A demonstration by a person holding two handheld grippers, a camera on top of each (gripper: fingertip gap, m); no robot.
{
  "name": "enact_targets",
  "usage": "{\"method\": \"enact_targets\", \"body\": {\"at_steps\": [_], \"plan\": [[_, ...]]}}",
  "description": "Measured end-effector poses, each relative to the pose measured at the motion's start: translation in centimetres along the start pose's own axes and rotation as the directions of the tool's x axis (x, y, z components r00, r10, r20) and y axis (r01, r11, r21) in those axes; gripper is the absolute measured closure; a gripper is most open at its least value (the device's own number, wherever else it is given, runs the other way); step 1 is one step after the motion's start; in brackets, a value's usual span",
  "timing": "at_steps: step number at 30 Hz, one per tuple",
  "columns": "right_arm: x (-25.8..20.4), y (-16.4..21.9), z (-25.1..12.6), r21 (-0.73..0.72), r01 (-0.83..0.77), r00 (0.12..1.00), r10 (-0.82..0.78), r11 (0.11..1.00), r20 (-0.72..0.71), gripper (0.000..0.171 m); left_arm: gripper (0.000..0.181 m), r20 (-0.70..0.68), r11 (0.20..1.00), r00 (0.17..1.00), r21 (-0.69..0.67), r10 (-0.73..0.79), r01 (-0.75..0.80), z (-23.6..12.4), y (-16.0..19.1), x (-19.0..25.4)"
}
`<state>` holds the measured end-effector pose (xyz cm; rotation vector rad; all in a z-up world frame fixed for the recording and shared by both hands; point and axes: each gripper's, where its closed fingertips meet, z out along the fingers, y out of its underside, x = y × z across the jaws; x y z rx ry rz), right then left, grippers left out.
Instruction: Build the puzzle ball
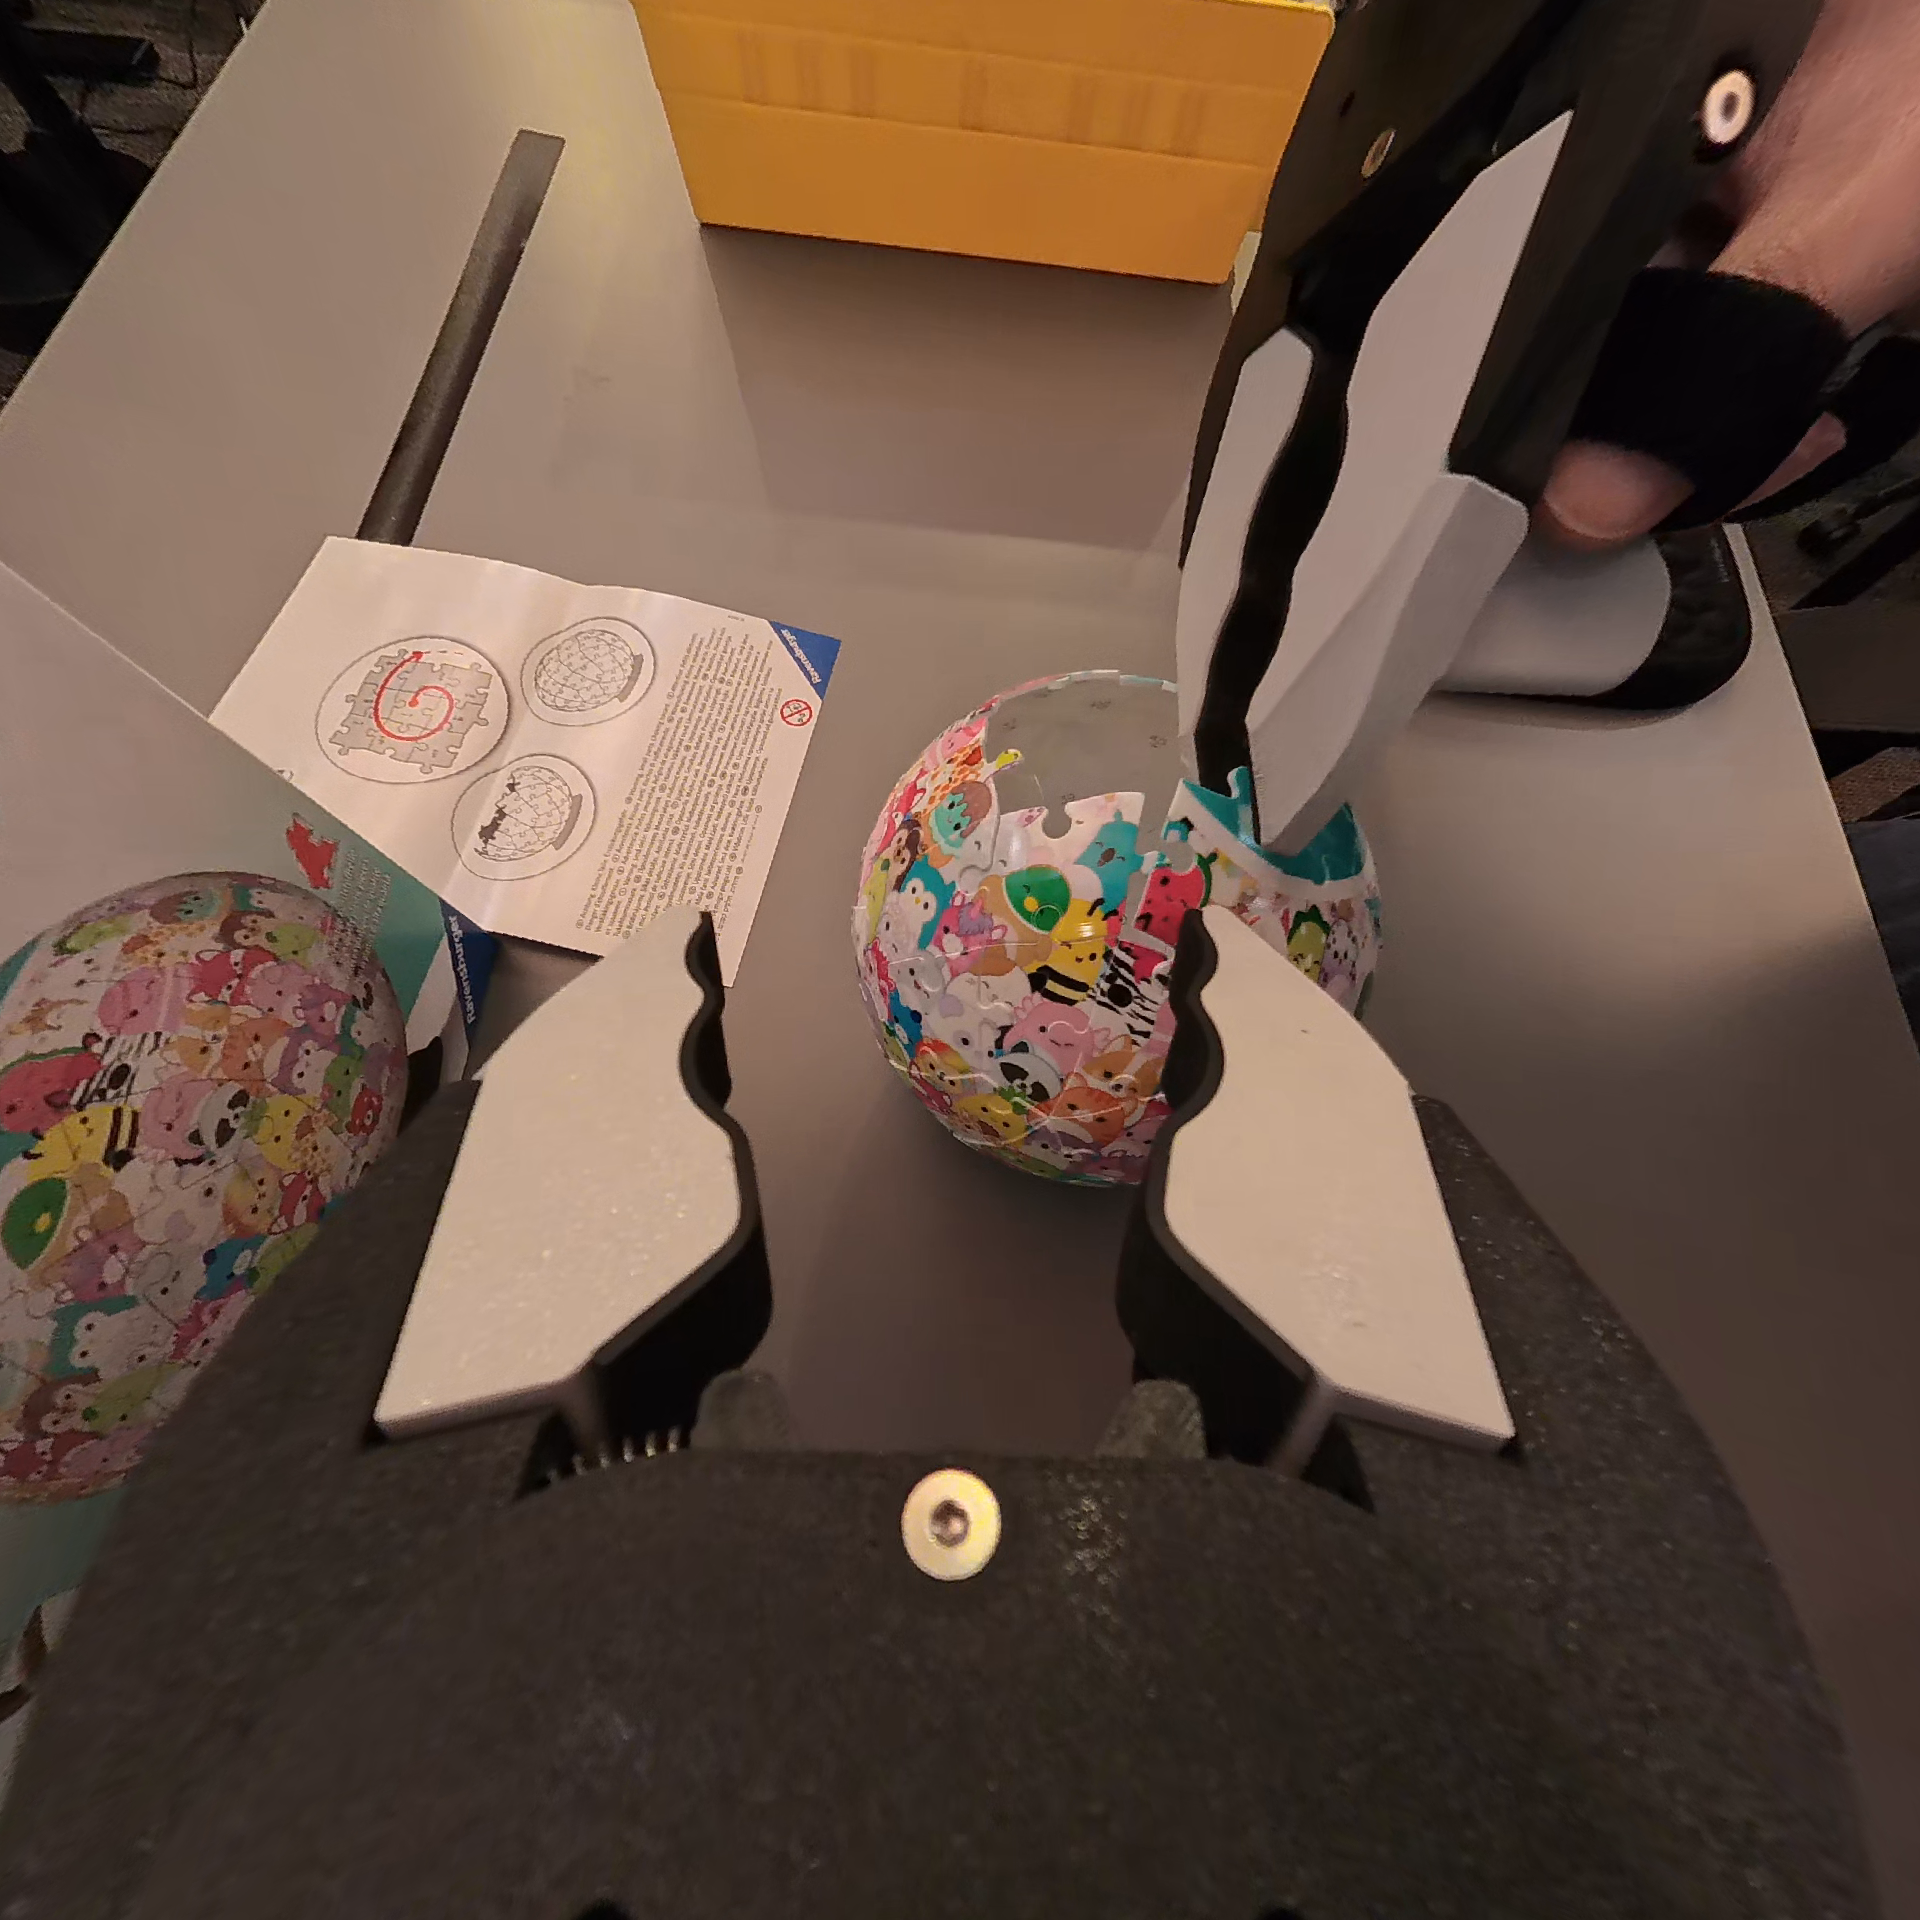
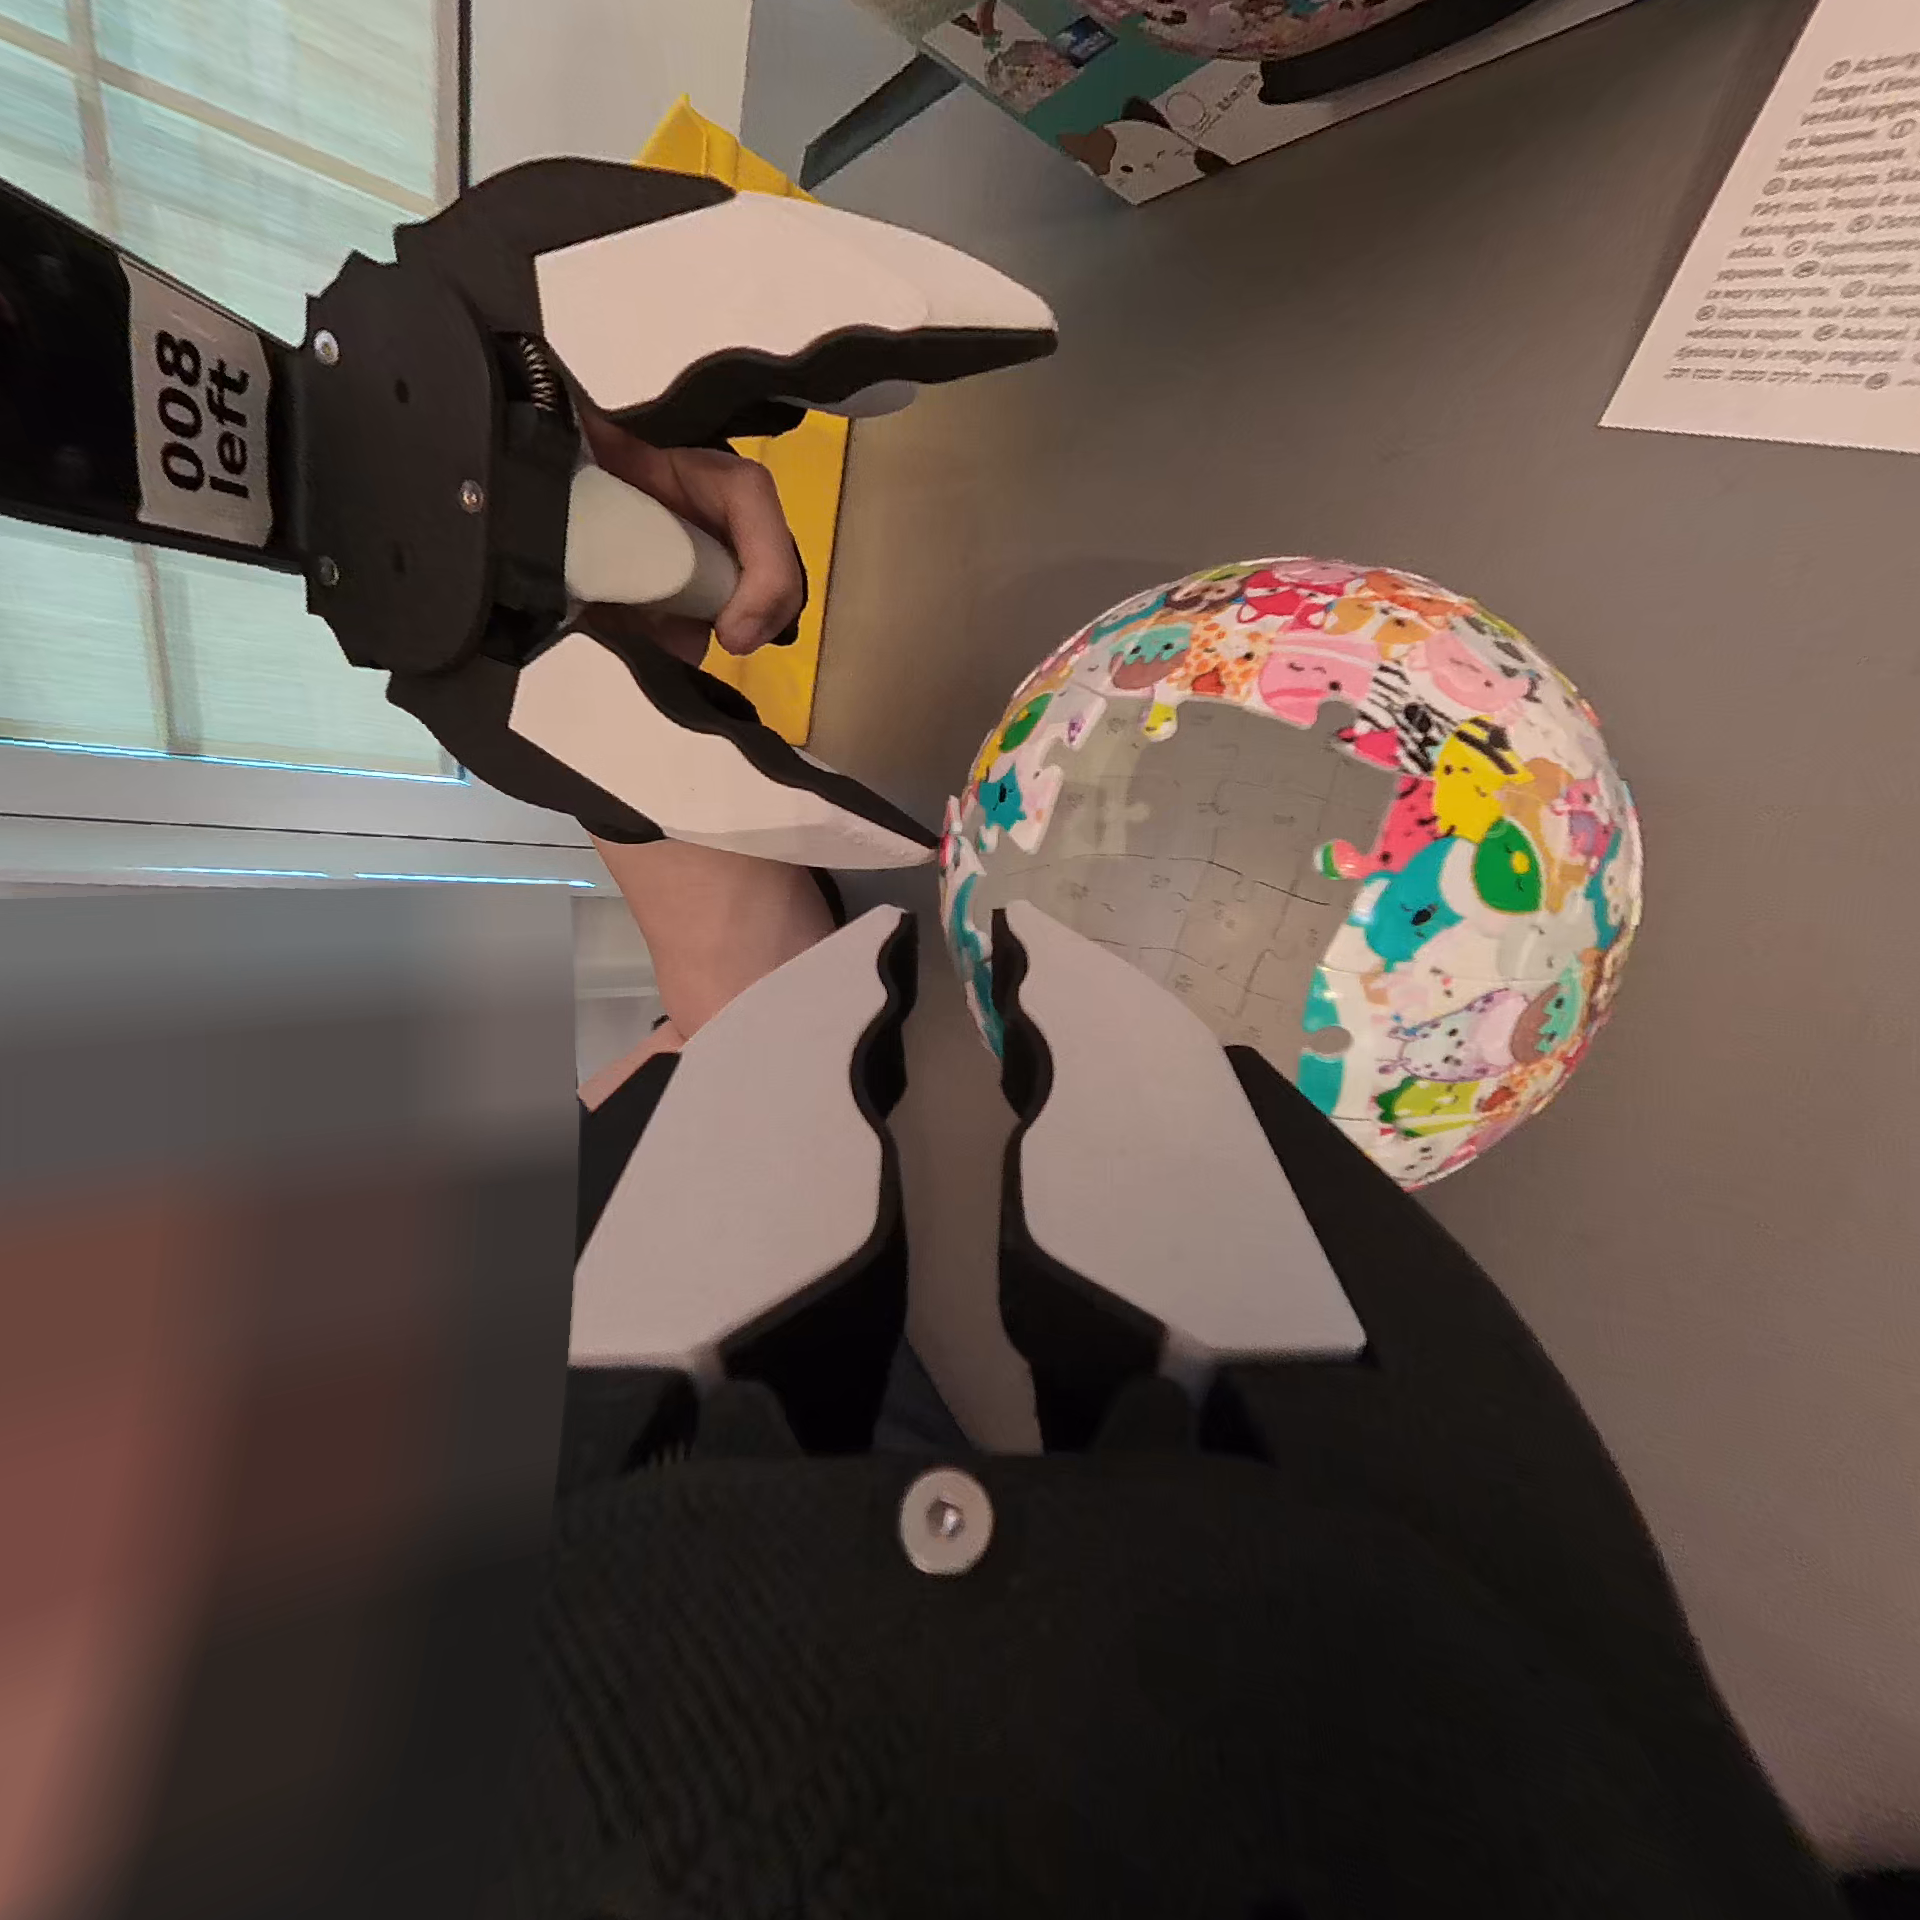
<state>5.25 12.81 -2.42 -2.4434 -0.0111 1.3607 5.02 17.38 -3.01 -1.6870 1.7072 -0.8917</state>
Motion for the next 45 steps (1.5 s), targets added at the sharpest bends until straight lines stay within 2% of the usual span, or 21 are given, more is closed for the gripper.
{"method": "enact_targets", "body": {"at_steps": [15, 45], "plan": [[0.47, -0.11, -0.11, -0.014, 0.037, 0.997, -0.038, 0.999, -0.061, 0.163, 0.099, -0.004, 1.0, 1.0, -0.007, 0.002, -0.002, 0.0, 0.18, 0.04], [0.84, 0.29, 0.13, -0.092, 0.036, 0.998, -0.041, 0.995, -0.044, 0.159, 0.104, -0.032, 1.0, 0.999, -0.018, 0.003, -0.004, 0.16, 0.38, 0.54]]}}
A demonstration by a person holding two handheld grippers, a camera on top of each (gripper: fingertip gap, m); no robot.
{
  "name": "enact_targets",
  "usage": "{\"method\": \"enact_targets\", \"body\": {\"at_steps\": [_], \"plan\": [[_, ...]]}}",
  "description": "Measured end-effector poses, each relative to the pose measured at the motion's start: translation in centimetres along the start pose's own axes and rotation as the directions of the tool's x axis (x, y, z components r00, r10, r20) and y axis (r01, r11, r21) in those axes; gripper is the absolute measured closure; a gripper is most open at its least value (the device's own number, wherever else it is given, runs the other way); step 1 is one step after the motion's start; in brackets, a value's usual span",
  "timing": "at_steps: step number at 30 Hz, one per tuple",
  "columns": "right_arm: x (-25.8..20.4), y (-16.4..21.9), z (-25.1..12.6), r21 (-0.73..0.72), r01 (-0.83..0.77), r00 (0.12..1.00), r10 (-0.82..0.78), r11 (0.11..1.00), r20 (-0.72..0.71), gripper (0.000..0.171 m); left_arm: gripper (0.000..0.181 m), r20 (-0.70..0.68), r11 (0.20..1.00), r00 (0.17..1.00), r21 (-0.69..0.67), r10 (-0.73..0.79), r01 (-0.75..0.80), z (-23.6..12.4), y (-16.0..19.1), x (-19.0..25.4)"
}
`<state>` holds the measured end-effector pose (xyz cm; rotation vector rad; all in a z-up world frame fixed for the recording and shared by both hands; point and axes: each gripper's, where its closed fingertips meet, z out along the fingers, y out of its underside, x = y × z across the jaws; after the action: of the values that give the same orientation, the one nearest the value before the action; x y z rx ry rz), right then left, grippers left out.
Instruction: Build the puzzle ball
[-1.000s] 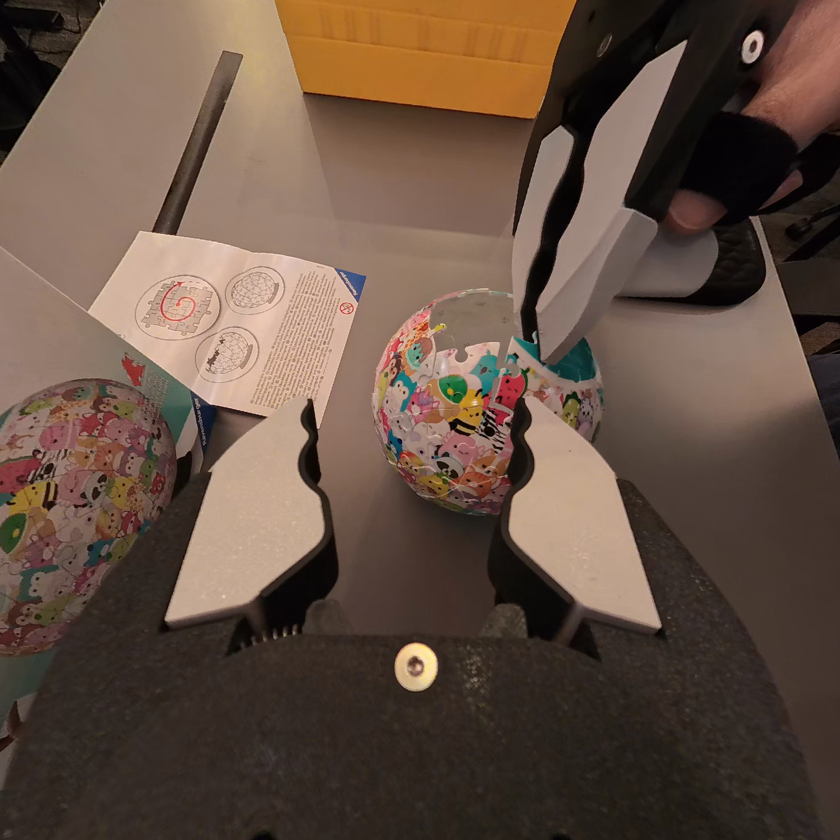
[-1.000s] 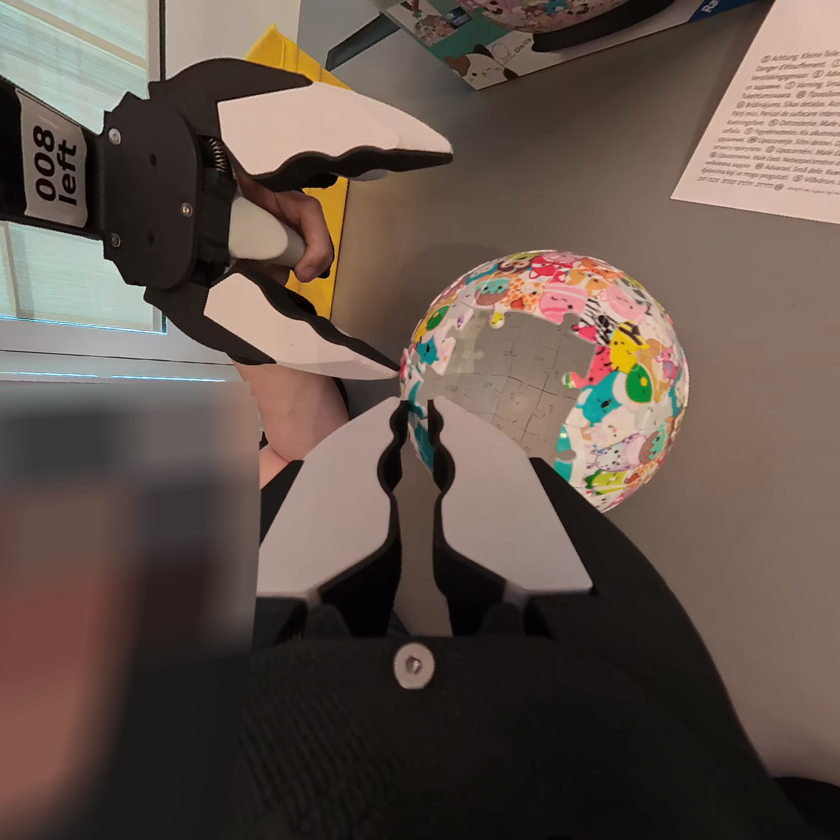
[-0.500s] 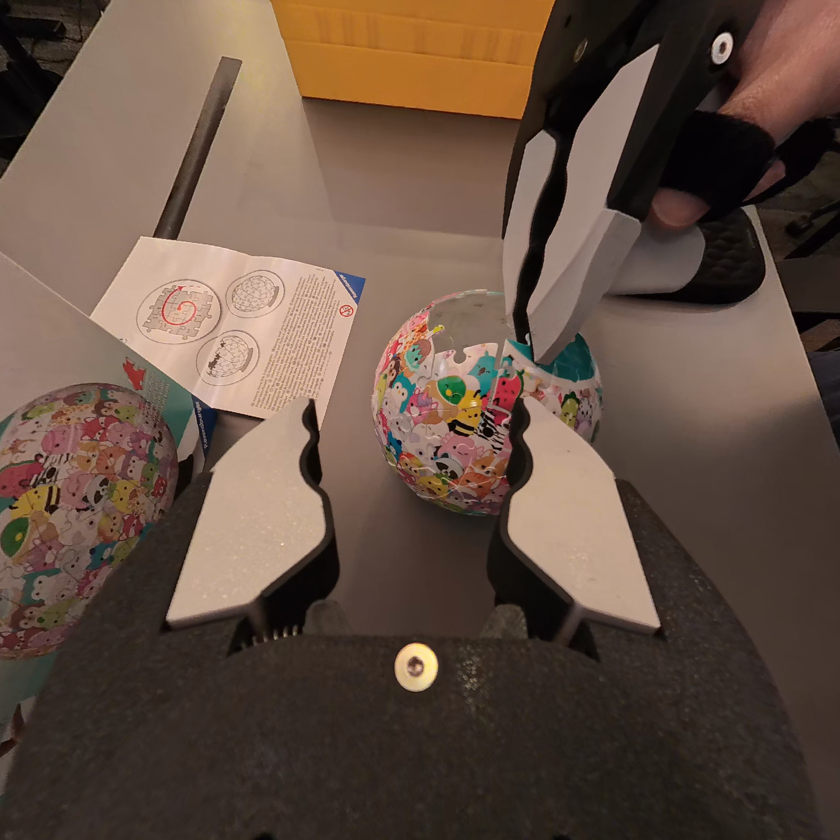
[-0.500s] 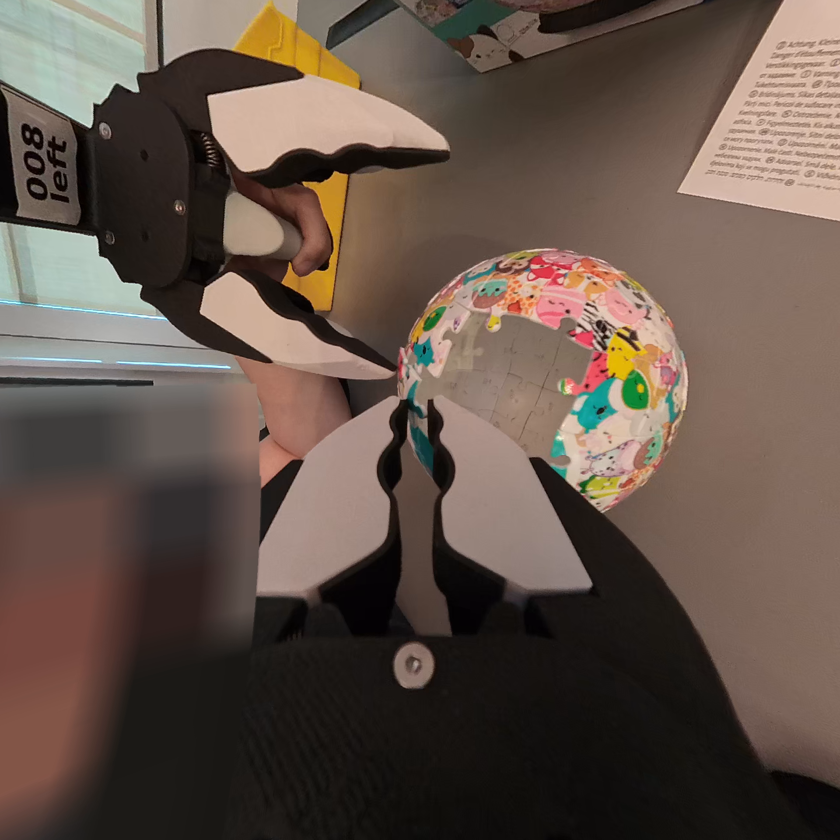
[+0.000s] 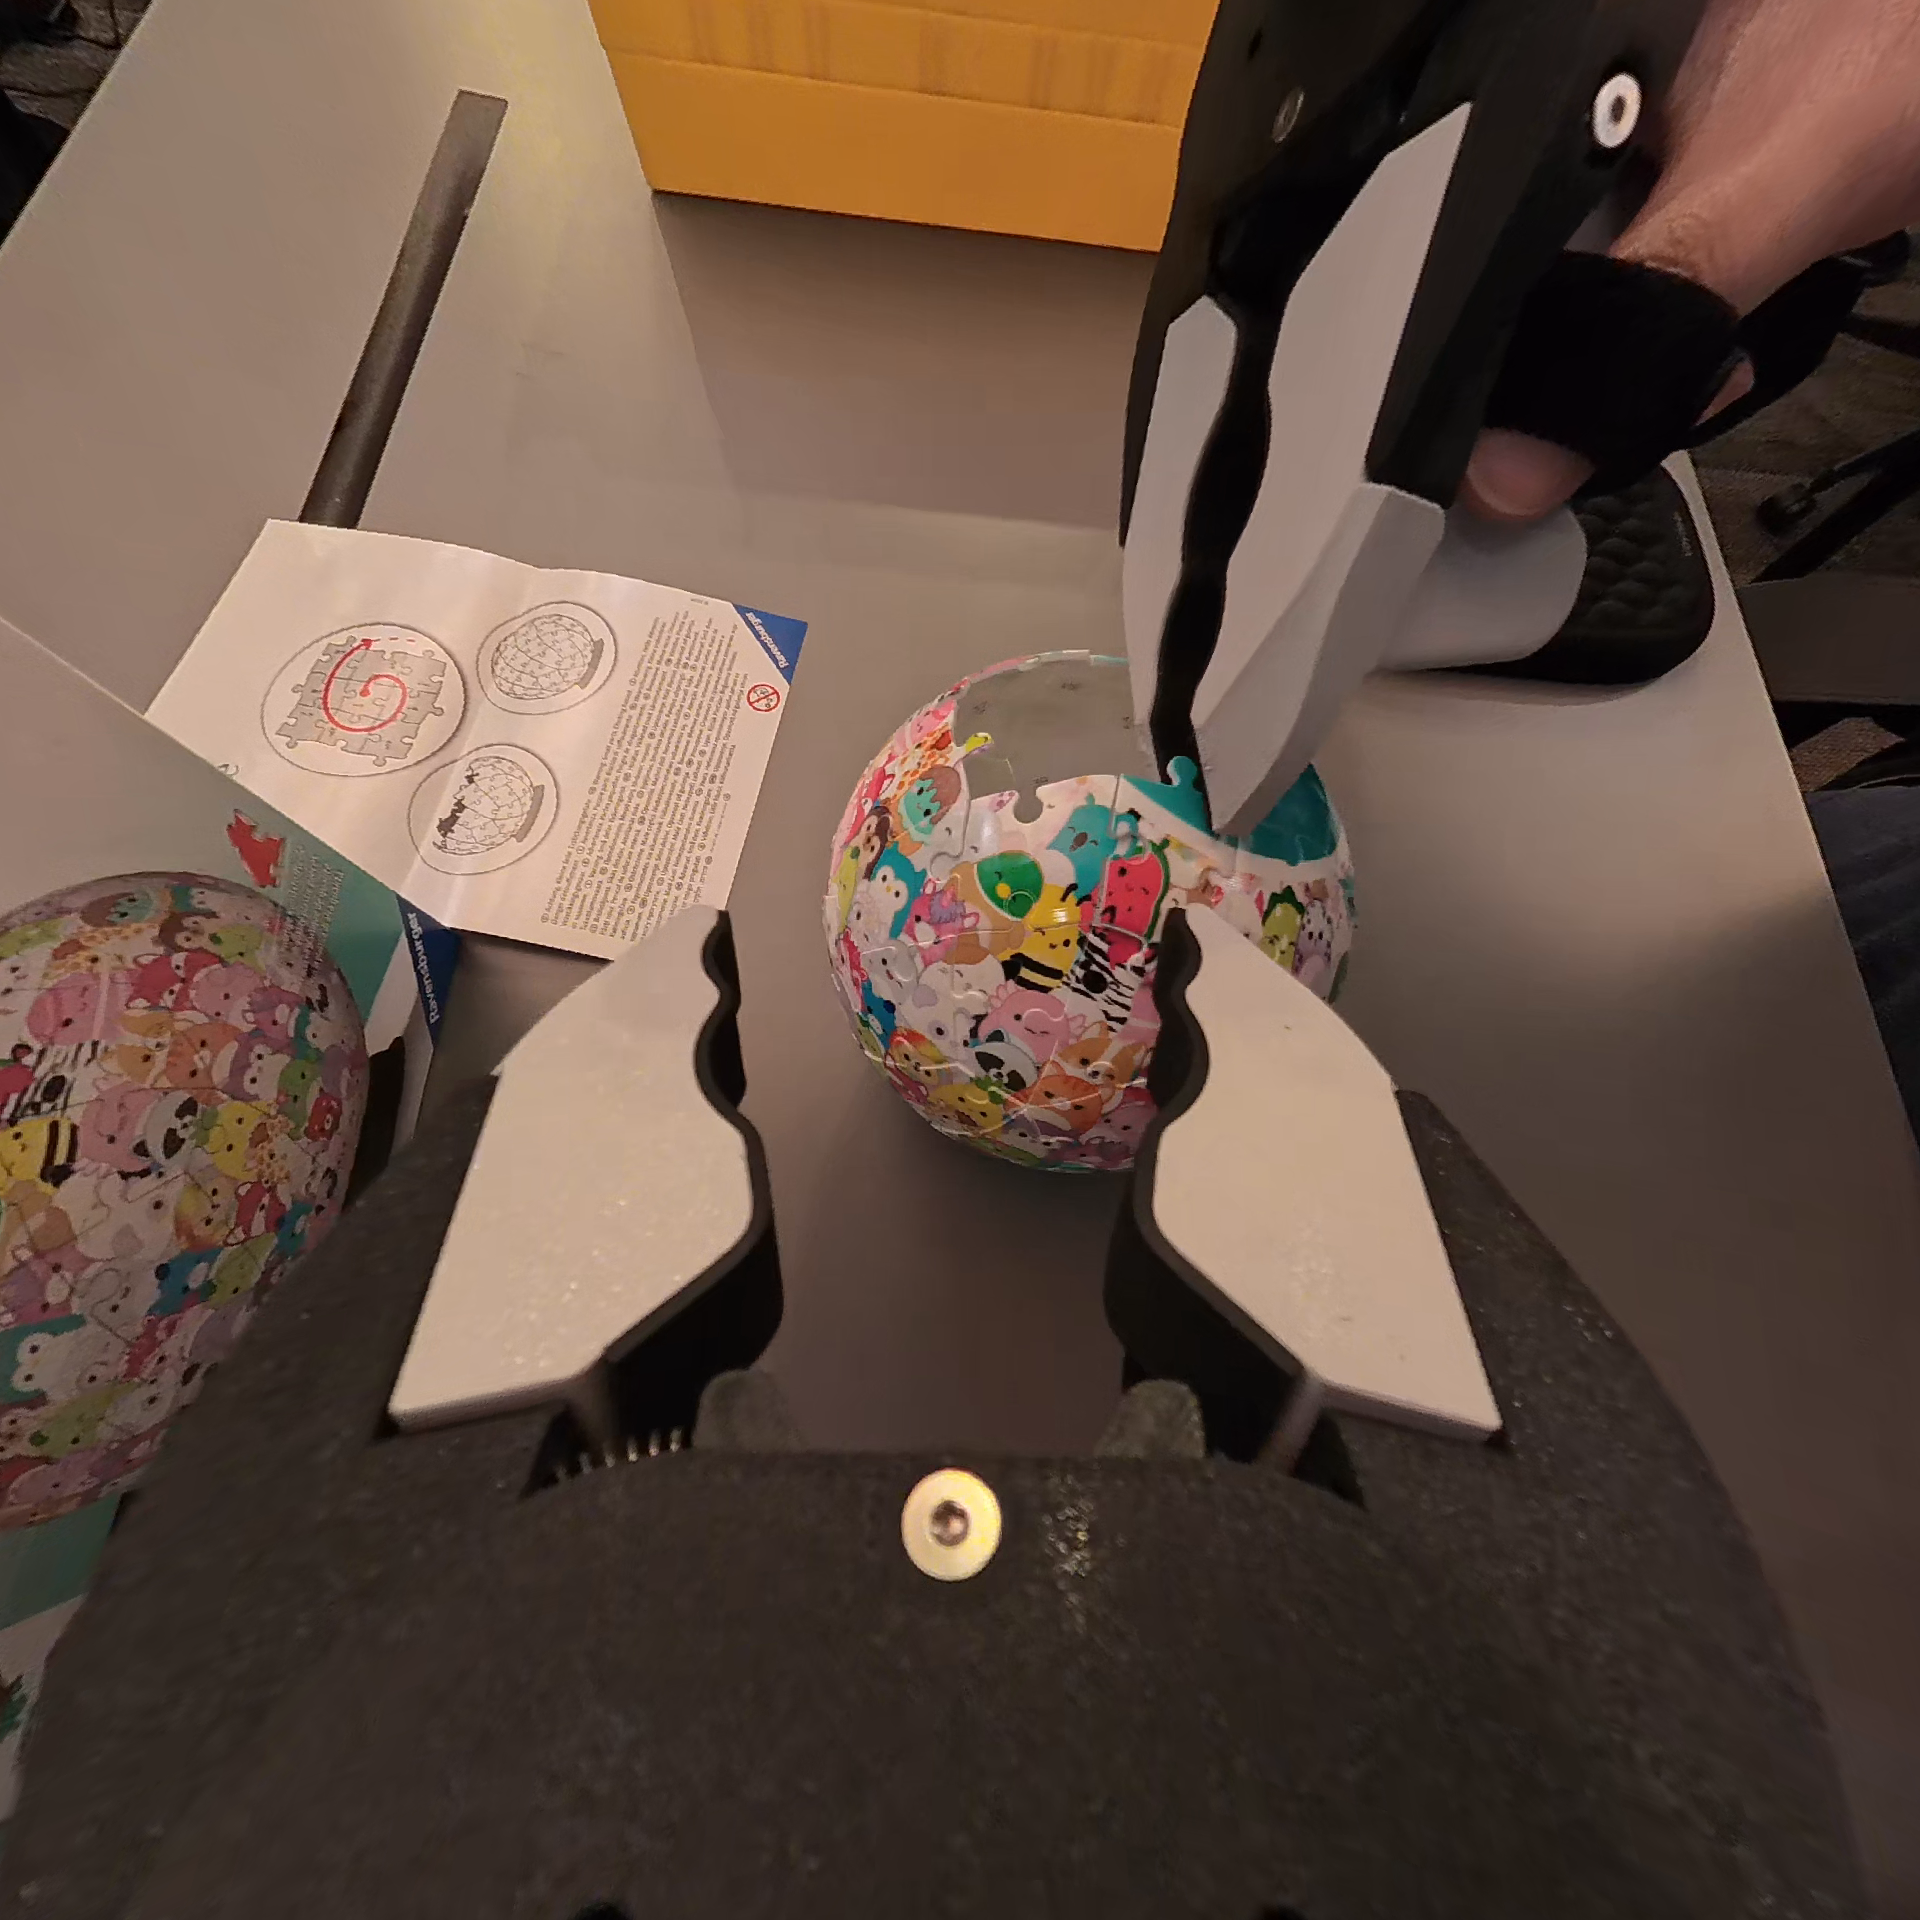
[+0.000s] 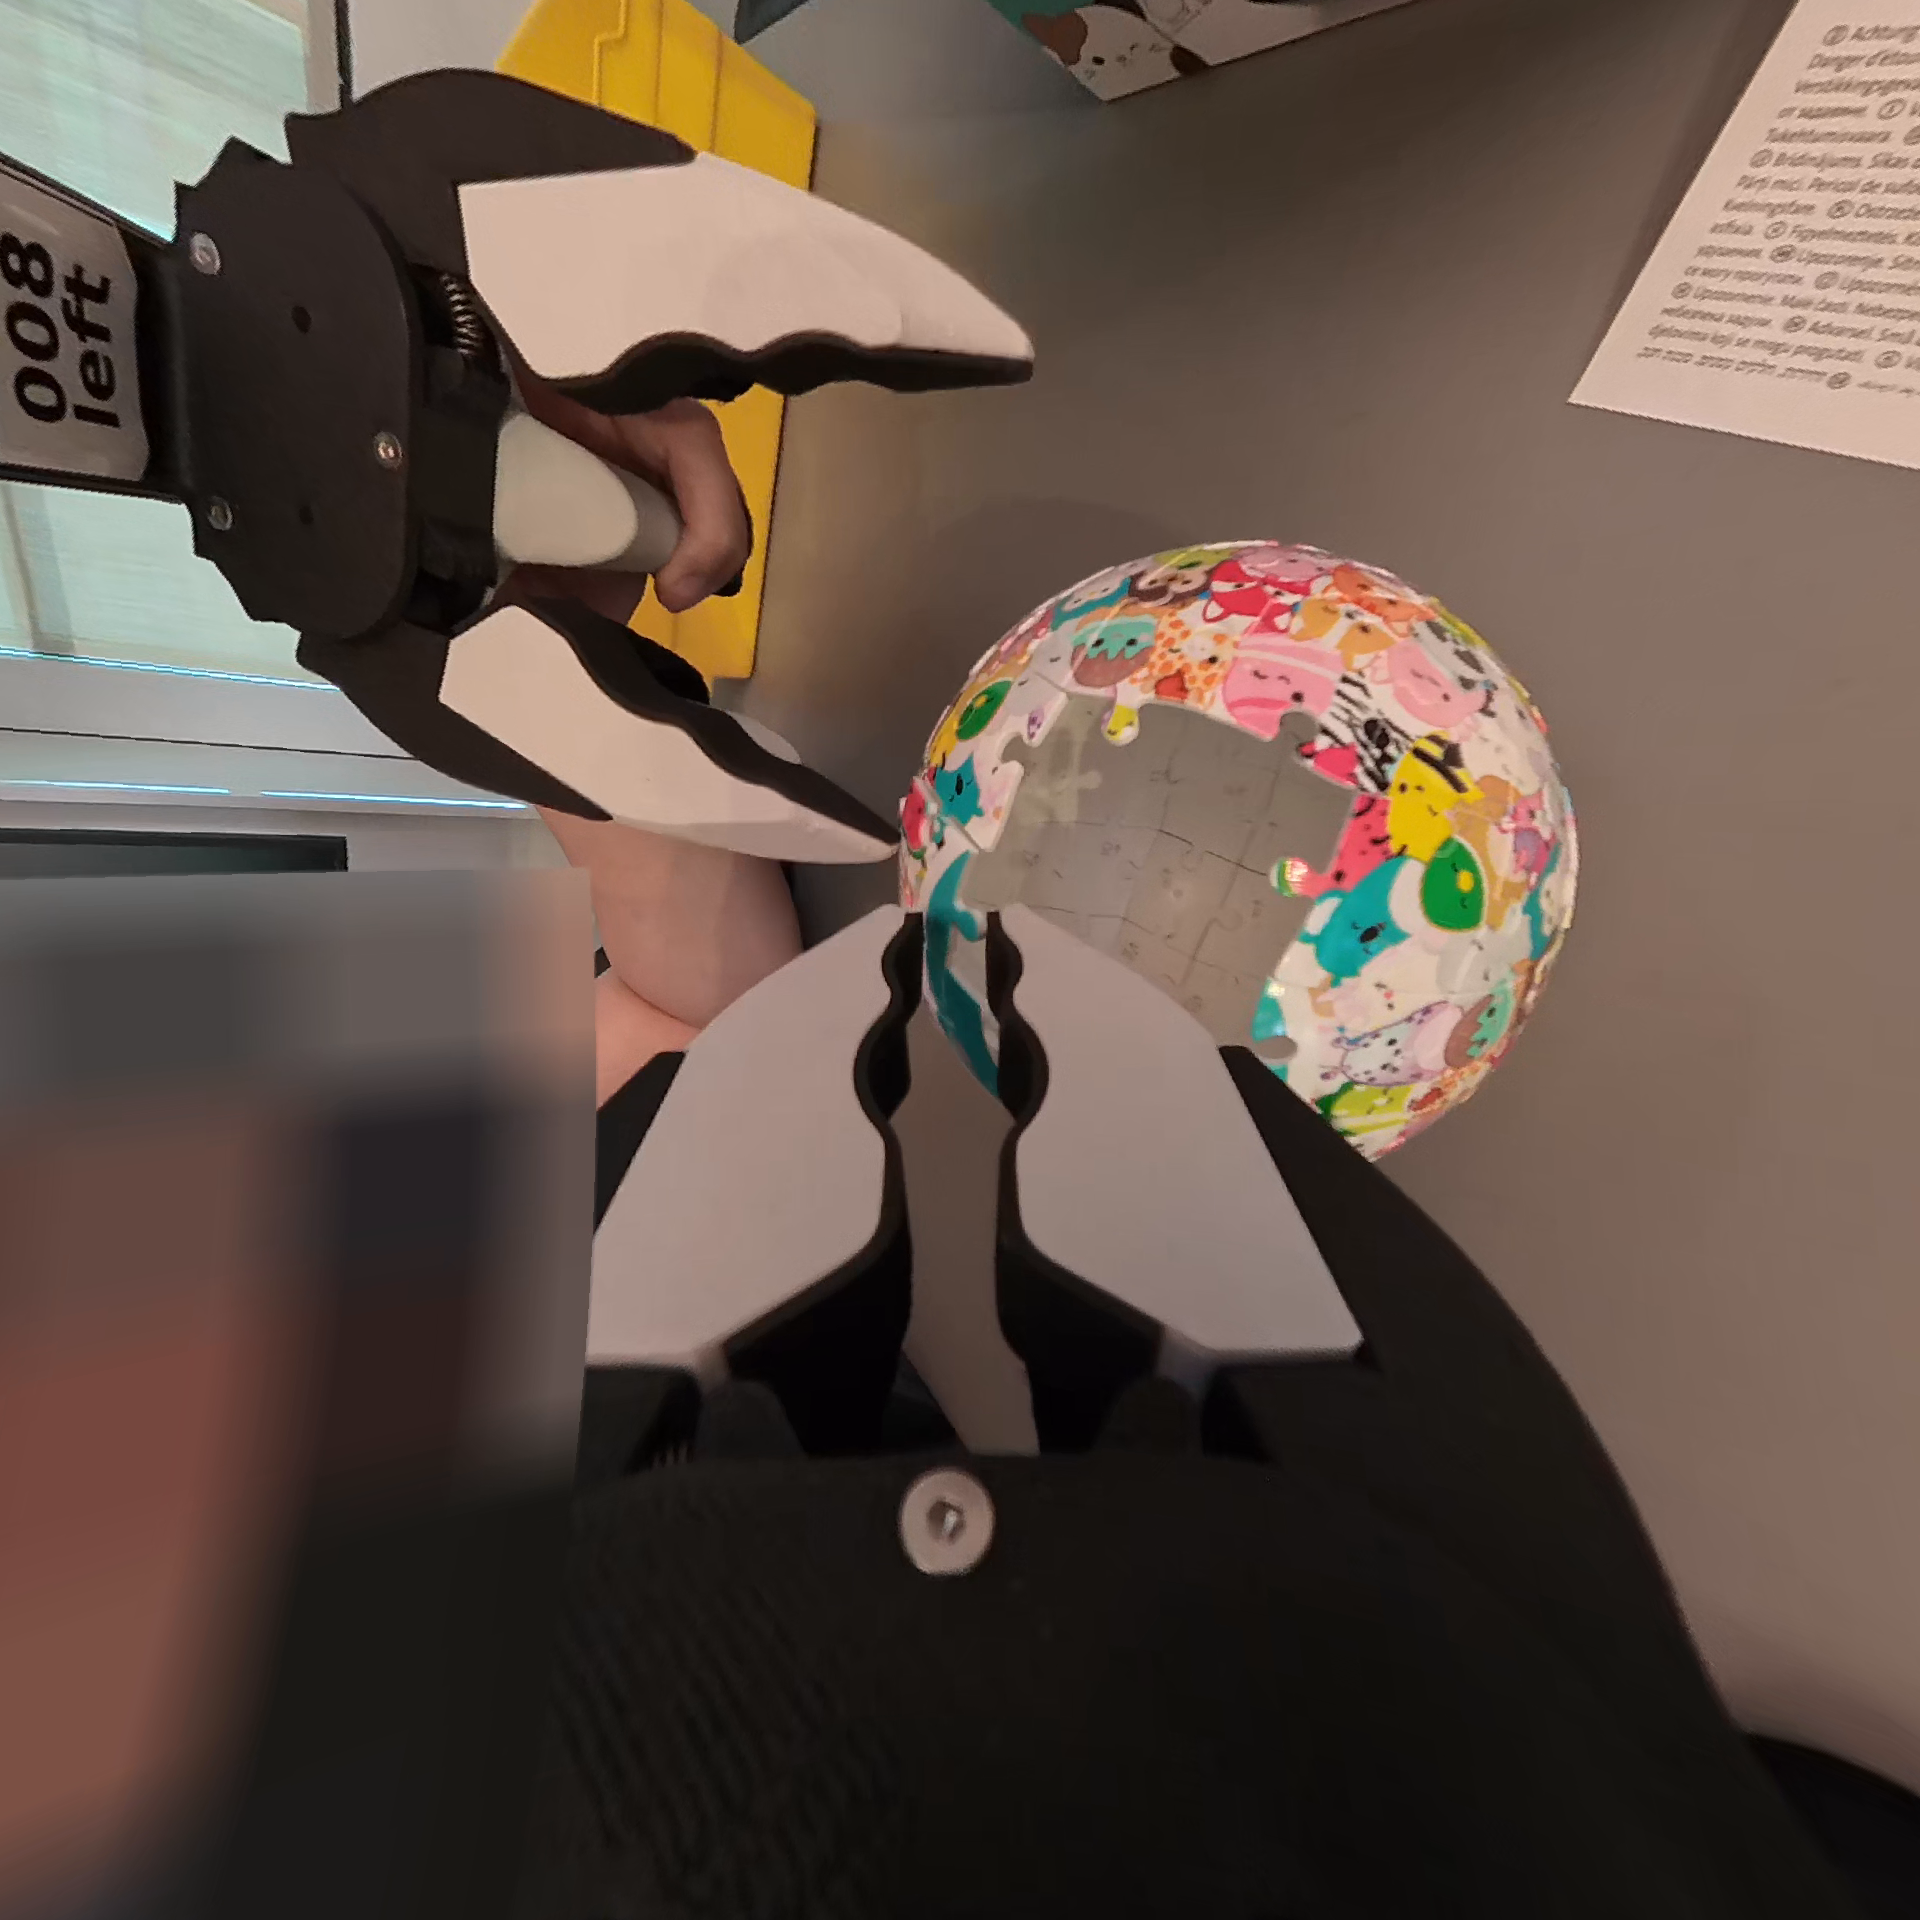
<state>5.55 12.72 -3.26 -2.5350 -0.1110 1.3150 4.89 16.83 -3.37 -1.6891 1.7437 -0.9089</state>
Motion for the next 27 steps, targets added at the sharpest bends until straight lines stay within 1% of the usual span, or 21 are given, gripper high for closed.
{"method": "enact_targets", "body": {"at_steps": [7, 13, 21, 27], "plan": [[0.1, -0.1, 0.0, 0.009, -0.013, 1.0, 0.013, 1.0, 0.006, 0.158, 0.105, -0.001, 1.0, 1.0, -0.003, 0.005, -0.005, 0.0, 0.0, 0.1], [0.3, -0.4, -0.2, 0.041, -0.01, 1.0, 0.01, 0.999, -0.015, 0.152, 0.105, 0.0, 1.0, 1.0, -0.003, 0.006, -0.006, 0.0, -0.1, 0.1], [0.2, -1.6, 0.1, 0.108, -0.085, 0.995, 0.08, 0.991, 0.052, 0.151, 0.105, -0.004, 1.0, 1.0, -0.002, 0.006, -0.006, 0.0, -0.1, 0.2], [-0.2, -1.7, 0.3, 0.076, -0.099, 0.994, 0.095, 0.992, 0.061, 0.151, 0.106, -0.005, 1.0, 1.0, -0.001, 0.005, -0.005, 0.0, -0.1, 0.1]]}}
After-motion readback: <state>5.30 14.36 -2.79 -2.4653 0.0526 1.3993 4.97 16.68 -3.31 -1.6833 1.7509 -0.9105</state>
